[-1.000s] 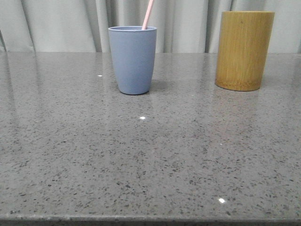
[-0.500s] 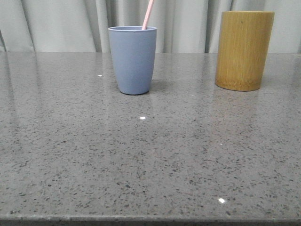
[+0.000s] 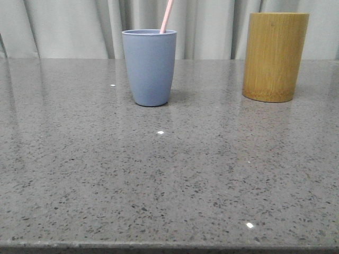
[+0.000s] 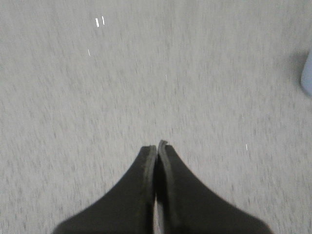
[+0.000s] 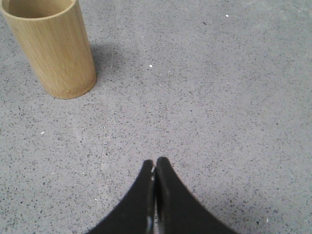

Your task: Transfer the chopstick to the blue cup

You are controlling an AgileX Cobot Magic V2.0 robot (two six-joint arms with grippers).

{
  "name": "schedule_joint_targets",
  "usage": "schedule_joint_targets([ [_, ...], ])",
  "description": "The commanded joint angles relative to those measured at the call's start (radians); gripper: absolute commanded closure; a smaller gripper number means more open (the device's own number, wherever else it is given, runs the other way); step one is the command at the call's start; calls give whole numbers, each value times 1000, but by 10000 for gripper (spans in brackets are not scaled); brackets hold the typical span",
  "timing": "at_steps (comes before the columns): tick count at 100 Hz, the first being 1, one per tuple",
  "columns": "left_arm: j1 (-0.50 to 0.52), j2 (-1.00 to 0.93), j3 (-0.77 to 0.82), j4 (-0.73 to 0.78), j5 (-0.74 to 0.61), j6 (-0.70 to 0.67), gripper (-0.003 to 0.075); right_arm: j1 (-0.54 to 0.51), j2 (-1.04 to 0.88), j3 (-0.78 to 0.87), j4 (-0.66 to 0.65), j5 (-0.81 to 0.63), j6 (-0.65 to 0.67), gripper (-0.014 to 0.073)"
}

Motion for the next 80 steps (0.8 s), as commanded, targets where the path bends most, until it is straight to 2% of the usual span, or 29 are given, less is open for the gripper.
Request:
schedule_joint_targets([
  [1, 3, -86, 63, 1, -230, -8, 739, -6, 1, -26, -36, -54, -2, 662],
  [21, 3, -311, 335, 1, -418, -8, 739, -6, 1, -26, -36, -54, -2, 662],
  [42, 3, -577, 571, 1, -469, -8, 739, -6, 1, -26, -36, -54, -2, 662],
  [62, 3, -753, 681, 14, -469, -8, 739, -6, 1, -26, -36, -54, -2, 662],
  [80, 16, -751, 719, 30, -494, -8, 739, -6, 1, -26, -36, -54, -2, 662],
])
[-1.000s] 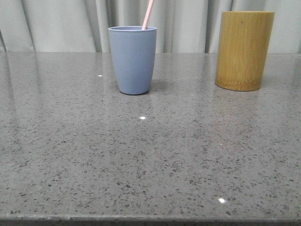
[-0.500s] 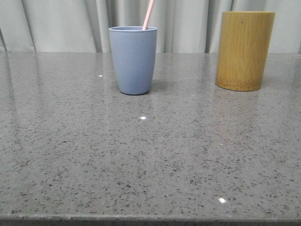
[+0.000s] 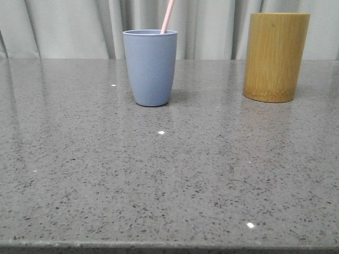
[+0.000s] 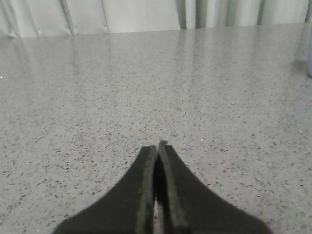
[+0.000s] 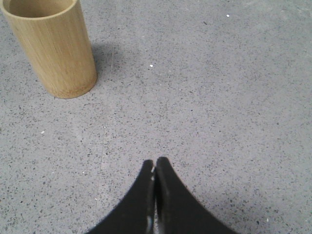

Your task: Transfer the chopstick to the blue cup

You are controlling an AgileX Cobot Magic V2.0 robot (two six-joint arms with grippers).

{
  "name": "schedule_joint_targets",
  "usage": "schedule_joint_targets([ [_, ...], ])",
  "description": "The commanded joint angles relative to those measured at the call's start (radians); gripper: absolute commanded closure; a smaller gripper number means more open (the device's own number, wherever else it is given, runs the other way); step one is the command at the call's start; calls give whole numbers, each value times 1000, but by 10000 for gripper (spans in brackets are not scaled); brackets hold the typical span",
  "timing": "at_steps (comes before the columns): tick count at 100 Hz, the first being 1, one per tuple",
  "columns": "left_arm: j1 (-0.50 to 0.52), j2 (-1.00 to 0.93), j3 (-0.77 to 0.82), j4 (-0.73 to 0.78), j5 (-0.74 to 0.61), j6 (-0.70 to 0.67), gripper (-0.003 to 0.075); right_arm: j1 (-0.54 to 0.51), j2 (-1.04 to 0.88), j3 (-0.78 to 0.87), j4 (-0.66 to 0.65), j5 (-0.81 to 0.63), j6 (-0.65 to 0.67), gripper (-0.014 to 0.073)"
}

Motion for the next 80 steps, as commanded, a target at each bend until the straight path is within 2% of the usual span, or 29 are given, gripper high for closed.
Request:
schedule_joint_targets([
  [1, 7, -33, -16, 11, -104, -8, 739, -6, 1, -27, -36, -54, -2, 662],
  [53, 14, -35, 14, 32, -234, -8, 739, -6, 1, -27, -36, -54, -2, 662],
  [80, 14, -35, 14, 32, -234, -8, 739, -6, 1, -27, -36, -54, -2, 662],
])
